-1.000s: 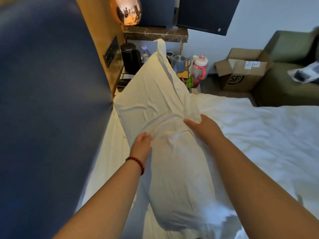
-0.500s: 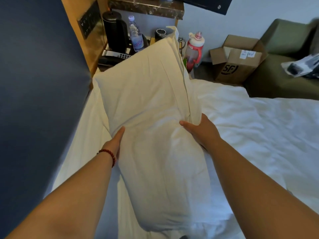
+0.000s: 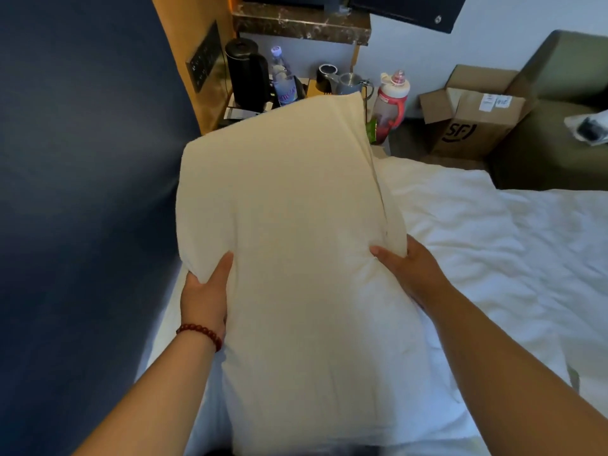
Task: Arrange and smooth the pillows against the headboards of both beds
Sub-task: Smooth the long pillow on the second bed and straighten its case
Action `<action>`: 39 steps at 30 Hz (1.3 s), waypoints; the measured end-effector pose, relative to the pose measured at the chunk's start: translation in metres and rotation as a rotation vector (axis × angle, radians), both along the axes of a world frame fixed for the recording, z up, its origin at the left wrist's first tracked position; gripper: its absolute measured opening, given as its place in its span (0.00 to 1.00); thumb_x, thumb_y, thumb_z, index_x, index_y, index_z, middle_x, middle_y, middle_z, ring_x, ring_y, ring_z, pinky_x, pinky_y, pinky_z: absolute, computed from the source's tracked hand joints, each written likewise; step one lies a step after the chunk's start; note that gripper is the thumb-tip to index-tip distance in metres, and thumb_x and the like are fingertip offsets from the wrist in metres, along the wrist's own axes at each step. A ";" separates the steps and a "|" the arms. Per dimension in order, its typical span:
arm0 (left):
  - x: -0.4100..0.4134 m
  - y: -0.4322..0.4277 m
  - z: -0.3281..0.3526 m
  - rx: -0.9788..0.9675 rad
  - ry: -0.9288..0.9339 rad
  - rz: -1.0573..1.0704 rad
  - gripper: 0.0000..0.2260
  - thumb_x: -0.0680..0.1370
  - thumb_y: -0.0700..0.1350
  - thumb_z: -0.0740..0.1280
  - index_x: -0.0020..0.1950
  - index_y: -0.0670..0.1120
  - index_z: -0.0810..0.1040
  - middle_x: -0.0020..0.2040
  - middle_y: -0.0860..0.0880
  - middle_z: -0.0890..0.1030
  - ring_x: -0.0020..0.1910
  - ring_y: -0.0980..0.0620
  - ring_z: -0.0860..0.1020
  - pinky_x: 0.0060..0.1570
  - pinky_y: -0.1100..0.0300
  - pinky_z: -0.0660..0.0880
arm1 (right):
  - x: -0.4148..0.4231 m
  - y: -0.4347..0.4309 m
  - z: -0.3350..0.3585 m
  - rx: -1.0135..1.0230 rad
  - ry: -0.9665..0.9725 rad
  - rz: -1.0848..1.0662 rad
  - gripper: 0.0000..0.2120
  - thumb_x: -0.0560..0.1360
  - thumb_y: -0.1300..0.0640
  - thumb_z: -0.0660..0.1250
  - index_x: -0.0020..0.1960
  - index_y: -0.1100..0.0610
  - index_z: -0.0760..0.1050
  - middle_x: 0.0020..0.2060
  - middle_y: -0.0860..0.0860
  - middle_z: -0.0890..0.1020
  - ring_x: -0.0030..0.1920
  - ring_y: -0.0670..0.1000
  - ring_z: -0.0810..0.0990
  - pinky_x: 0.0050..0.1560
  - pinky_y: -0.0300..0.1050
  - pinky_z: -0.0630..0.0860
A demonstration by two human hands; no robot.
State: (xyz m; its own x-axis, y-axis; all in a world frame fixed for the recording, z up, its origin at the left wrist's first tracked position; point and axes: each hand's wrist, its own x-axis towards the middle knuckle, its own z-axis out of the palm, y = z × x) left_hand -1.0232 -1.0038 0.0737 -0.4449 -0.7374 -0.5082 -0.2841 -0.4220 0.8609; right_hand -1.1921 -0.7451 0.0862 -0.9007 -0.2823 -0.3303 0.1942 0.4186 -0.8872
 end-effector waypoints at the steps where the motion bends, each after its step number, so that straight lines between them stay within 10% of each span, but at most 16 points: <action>1: 0.003 0.000 0.009 -0.022 0.028 0.009 0.19 0.73 0.58 0.72 0.62 0.57 0.75 0.53 0.56 0.82 0.52 0.52 0.80 0.53 0.54 0.77 | -0.001 0.001 0.010 -0.024 -0.002 -0.007 0.13 0.73 0.51 0.74 0.56 0.50 0.78 0.46 0.45 0.84 0.40 0.40 0.84 0.33 0.30 0.76; 8: 0.011 0.025 0.056 -0.192 0.139 -0.035 0.19 0.73 0.49 0.75 0.63 0.55 0.76 0.52 0.60 0.82 0.49 0.61 0.80 0.49 0.63 0.76 | -0.030 0.007 0.051 -0.142 -0.220 0.012 0.28 0.62 0.30 0.73 0.53 0.46 0.75 0.51 0.43 0.81 0.53 0.47 0.79 0.60 0.50 0.72; 14: 0.016 0.010 0.092 -0.211 0.288 -0.042 0.12 0.74 0.47 0.74 0.56 0.52 0.79 0.52 0.55 0.84 0.53 0.57 0.82 0.47 0.63 0.78 | -0.019 -0.016 0.066 -0.144 -0.093 -0.054 0.40 0.56 0.30 0.76 0.62 0.48 0.75 0.53 0.50 0.84 0.54 0.57 0.83 0.52 0.58 0.81; 17: 0.013 -0.024 0.119 -0.217 0.330 -0.129 0.30 0.67 0.61 0.73 0.66 0.51 0.75 0.60 0.53 0.81 0.60 0.53 0.79 0.60 0.55 0.74 | -0.016 -0.017 0.078 -0.201 0.015 -0.081 0.47 0.54 0.29 0.78 0.67 0.47 0.71 0.57 0.48 0.81 0.57 0.55 0.81 0.56 0.58 0.80; 24: 0.024 -0.045 0.171 -0.172 0.350 -0.147 0.32 0.69 0.63 0.72 0.70 0.52 0.73 0.60 0.53 0.82 0.59 0.52 0.80 0.63 0.50 0.74 | -0.033 -0.026 0.119 -0.229 0.190 0.076 0.28 0.68 0.43 0.76 0.65 0.42 0.70 0.55 0.41 0.79 0.55 0.46 0.78 0.53 0.48 0.74; 28: 0.041 -0.042 0.185 -0.265 0.312 0.039 0.48 0.56 0.68 0.77 0.72 0.51 0.68 0.61 0.53 0.80 0.58 0.50 0.80 0.59 0.49 0.76 | -0.050 -0.053 0.137 -0.153 0.257 0.209 0.32 0.70 0.37 0.70 0.71 0.44 0.68 0.59 0.44 0.76 0.58 0.49 0.74 0.55 0.47 0.69; 39: 0.048 0.036 0.144 -0.445 0.235 0.420 0.45 0.62 0.60 0.77 0.75 0.54 0.62 0.61 0.58 0.77 0.57 0.58 0.77 0.62 0.57 0.72 | -0.109 -0.176 0.147 0.019 0.381 0.507 0.37 0.69 0.22 0.53 0.68 0.43 0.71 0.60 0.48 0.79 0.61 0.55 0.76 0.60 0.55 0.71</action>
